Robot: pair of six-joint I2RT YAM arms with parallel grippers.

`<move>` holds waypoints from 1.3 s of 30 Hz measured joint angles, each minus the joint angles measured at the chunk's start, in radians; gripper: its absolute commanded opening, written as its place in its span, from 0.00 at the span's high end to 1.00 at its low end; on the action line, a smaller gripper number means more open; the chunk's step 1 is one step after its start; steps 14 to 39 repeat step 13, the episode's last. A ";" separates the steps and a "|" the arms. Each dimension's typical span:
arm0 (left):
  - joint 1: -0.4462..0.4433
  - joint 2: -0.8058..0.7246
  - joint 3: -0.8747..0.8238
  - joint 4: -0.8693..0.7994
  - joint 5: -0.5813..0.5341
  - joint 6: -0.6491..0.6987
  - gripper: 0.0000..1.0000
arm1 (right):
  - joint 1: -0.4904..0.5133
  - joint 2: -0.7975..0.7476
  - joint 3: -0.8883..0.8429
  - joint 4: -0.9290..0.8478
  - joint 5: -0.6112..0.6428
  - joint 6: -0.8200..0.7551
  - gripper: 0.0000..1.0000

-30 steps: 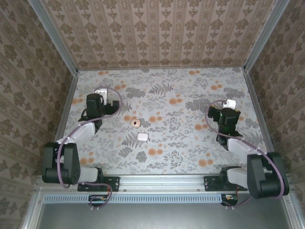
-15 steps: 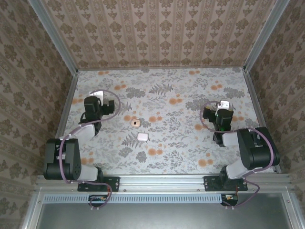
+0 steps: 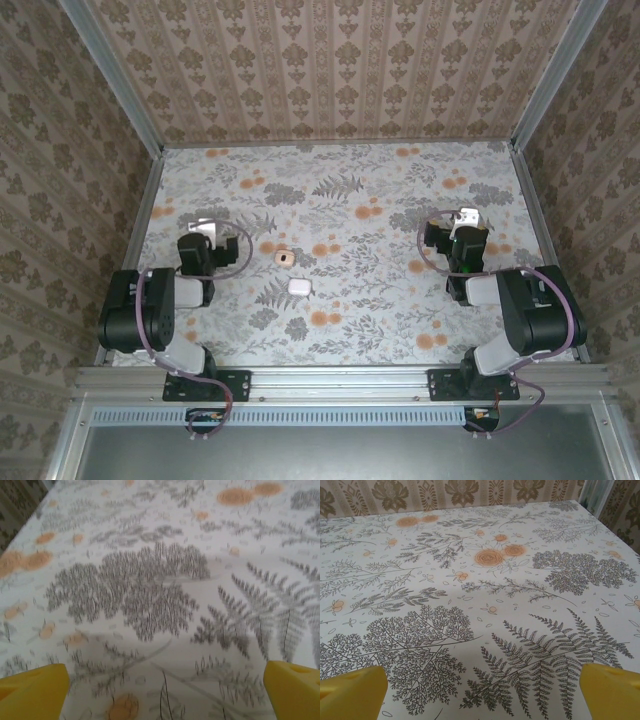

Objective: Insert wireless bluetooth earbuds into charging case

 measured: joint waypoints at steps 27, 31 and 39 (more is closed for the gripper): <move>-0.007 0.000 0.034 0.026 0.016 0.001 0.00 | 0.005 0.000 0.014 0.000 -0.006 -0.008 0.00; -0.007 0.000 0.034 0.026 0.016 0.001 0.00 | 0.005 0.000 0.014 0.000 -0.006 -0.008 0.00; -0.007 0.000 0.034 0.026 0.016 0.001 0.00 | 0.005 0.000 0.014 0.000 -0.006 -0.008 0.00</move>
